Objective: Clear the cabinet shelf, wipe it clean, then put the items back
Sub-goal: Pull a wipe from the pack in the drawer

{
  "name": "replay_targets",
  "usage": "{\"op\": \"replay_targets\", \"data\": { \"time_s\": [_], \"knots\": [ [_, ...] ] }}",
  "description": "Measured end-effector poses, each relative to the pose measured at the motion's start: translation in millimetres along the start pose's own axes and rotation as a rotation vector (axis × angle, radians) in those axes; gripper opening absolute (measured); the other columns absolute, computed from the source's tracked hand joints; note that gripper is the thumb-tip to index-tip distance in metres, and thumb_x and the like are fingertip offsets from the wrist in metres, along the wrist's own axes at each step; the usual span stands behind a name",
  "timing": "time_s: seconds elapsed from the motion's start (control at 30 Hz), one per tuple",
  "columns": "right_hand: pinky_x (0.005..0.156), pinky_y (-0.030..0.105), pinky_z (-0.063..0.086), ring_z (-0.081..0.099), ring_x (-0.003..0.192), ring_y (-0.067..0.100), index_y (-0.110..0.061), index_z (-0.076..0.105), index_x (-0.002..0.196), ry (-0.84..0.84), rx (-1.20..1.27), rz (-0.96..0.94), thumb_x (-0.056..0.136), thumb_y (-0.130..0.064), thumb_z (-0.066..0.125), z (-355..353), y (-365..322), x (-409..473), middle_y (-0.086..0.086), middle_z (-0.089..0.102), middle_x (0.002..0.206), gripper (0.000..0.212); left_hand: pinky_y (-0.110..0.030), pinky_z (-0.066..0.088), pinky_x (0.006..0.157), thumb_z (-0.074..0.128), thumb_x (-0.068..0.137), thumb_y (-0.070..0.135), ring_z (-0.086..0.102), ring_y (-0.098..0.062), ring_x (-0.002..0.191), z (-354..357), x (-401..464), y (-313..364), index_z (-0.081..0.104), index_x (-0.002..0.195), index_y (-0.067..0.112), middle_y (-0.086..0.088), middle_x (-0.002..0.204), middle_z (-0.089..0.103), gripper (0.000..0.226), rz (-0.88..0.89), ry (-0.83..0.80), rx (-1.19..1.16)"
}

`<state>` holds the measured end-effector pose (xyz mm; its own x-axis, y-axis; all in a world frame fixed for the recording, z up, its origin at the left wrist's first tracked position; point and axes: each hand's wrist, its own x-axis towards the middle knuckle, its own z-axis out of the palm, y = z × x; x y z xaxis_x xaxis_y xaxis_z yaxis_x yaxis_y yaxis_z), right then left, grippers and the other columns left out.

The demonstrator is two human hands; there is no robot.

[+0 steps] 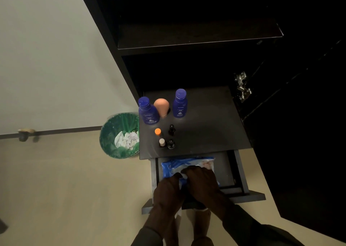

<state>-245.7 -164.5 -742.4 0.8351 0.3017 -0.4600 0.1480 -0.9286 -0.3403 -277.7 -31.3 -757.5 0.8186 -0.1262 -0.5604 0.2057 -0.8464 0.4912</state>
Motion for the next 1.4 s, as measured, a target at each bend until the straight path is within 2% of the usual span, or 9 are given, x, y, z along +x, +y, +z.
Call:
{"op": "replay_targets", "data": {
  "time_s": [0.1,0.2,0.4,0.5,0.63,0.73,0.9,1.1,1.4],
  "knots": [
    [0.109,0.035,0.034,0.048,0.131,0.019,-0.020,0.046,0.140,-0.019,0.019,0.025,0.097,-0.035,0.053,2.1,1.5,0.4,0.002,0.050,0.144,0.046,-0.024,0.051,0.091,0.056,0.093,0.035,0.061,-0.009,0.104,-1.9,1.1,1.6,0.051,0.123,0.025,0.004,0.116,0.063,0.032,0.010,0.013,0.021],
    [0.109,0.033,0.033,0.048,0.130,0.020,-0.019,0.046,0.139,-0.087,-0.009,0.031,0.100,-0.036,0.050,3.5,1.6,-2.0,0.005,0.050,0.143,0.043,-0.027,0.052,0.093,0.060,0.091,0.033,0.061,-0.011,0.106,-3.9,2.1,3.8,0.048,0.128,0.025,0.003,0.117,0.063,0.040,0.005,0.018,0.014],
    [0.093,0.033,0.047,0.061,0.113,0.020,-0.024,0.063,0.124,0.103,0.135,0.002,0.095,-0.018,0.054,4.2,10.4,-15.1,-0.001,0.065,0.122,0.032,-0.028,0.050,0.096,0.064,0.089,0.030,0.060,-0.013,0.111,-8.7,6.9,1.7,0.049,0.129,0.024,0.002,0.120,0.062,0.042,0.007,0.046,0.039],
    [0.104,0.028,0.043,0.057,0.120,0.012,-0.023,0.061,0.129,0.193,0.321,0.021,0.095,-0.020,0.059,10.2,16.2,-18.1,-0.003,0.062,0.129,0.034,-0.030,0.051,0.095,0.062,0.091,0.029,0.060,-0.014,0.110,-15.5,7.4,3.6,0.047,0.132,0.026,0.001,0.122,0.061,0.043,-0.005,0.062,0.041],
    [0.101,0.034,0.048,0.052,0.117,0.005,-0.029,0.059,0.127,0.293,0.452,0.030,0.089,-0.048,0.058,20.3,31.4,-34.6,-0.006,0.060,0.127,0.043,-0.028,0.052,0.094,0.060,0.092,0.031,0.060,-0.012,0.109,-20.3,4.7,0.4,0.044,0.136,0.028,0.001,0.122,0.061,0.046,0.003,0.082,-0.006],
    [0.110,0.031,0.038,0.039,0.132,0.005,-0.035,0.047,0.137,0.171,0.448,-0.024,0.077,-0.065,0.058,16.7,46.3,-55.7,-0.011,0.047,0.141,0.067,-0.028,0.049,0.097,0.061,0.091,0.037,0.058,-0.013,0.114,-21.4,-1.2,-0.7,0.040,0.142,0.028,0.001,0.129,0.059,0.056,0.038,0.041,0.004],
    [0.118,0.040,0.029,0.025,0.142,0.011,-0.039,0.025,0.150,-0.114,0.245,-0.033,0.073,-0.046,0.079,16.2,71.8,-74.3,-0.011,0.028,0.155,0.094,-0.035,0.051,0.096,0.066,0.084,0.047,0.058,-0.023,0.114,-24.0,-14.2,-2.5,0.023,0.151,0.028,-0.009,0.133,0.056,0.081,0.062,-0.135,0.140],
    [0.114,0.035,0.034,0.035,0.139,0.017,-0.029,0.039,0.145,-0.037,0.281,-0.097,0.079,-0.023,0.077,17.6,74.8,-69.5,-0.001,0.041,0.150,0.077,-0.034,0.047,0.099,0.078,0.075,0.044,0.053,-0.025,0.120,-22.4,-19.9,4.8,-0.002,0.154,0.023,-0.012,0.133,0.053,0.115,0.060,-0.243,0.315],
    [0.107,0.036,0.044,0.047,0.129,0.019,-0.019,0.049,0.139,0.148,0.385,-0.071,0.078,-0.009,0.077,10.9,68.7,-51.8,0.005,0.052,0.139,0.068,-0.034,0.054,0.086,0.073,0.081,0.040,0.063,-0.024,0.102,-31.1,-12.4,14.8,-0.005,0.154,0.025,-0.010,0.119,0.063,0.108,0.042,-0.016,0.334]
  ]
}}
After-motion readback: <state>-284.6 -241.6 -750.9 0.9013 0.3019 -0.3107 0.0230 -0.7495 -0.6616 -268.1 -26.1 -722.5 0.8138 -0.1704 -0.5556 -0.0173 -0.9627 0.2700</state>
